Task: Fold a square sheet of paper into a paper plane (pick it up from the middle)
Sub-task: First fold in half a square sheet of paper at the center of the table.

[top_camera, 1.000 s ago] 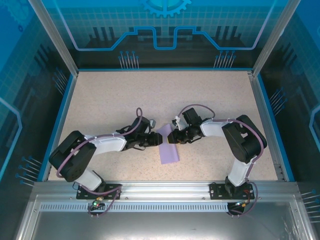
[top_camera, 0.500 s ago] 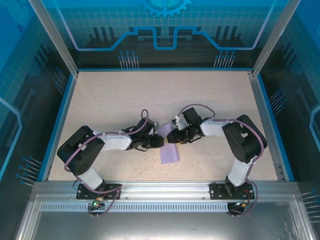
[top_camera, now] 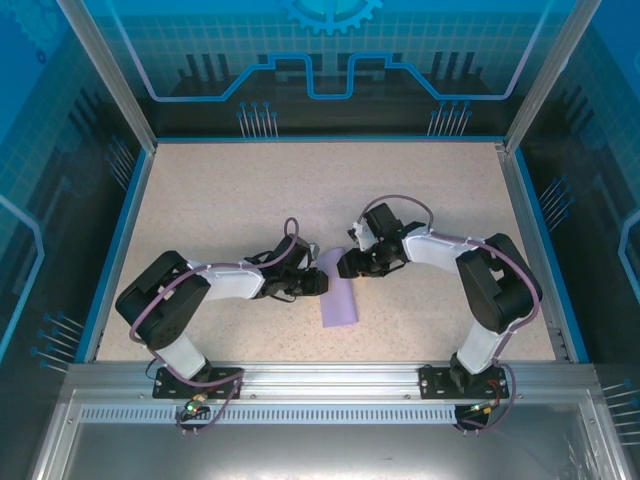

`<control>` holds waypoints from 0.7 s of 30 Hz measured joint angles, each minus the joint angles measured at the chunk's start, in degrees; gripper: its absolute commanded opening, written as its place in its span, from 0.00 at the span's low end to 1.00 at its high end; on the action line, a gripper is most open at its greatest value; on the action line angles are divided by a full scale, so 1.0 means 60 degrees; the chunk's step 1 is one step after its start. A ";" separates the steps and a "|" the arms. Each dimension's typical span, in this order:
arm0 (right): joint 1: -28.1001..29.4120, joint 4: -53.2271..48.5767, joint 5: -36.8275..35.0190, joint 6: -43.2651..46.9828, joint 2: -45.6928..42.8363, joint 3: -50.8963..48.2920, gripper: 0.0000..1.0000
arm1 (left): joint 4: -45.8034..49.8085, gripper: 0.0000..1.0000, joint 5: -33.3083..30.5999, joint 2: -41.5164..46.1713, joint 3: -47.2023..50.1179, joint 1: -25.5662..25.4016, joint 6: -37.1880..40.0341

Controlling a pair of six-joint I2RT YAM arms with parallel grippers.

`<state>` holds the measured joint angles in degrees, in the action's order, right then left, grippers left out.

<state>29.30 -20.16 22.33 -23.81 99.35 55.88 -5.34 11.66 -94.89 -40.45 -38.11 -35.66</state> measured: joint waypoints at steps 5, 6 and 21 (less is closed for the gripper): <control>0.0007 -0.0153 -0.0270 0.0138 0.0146 0.0186 0.47 | -0.0015 0.29 0.0022 0.0000 -0.0007 -0.0011 0.0000; 0.0011 -0.0164 -0.0317 0.0168 0.0189 0.0204 0.47 | -0.0015 0.29 0.0025 0.0000 -0.0007 -0.0011 0.0000; 0.0200 -0.0652 -0.0809 0.0962 0.0783 0.0820 0.34 | 0.0233 0.32 0.0095 0.0197 -0.0219 -0.0091 0.0040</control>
<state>30.50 -24.08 17.47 -18.04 104.05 60.80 -3.95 12.23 -93.71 -41.76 -38.65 -35.42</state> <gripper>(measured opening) 0.347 0.317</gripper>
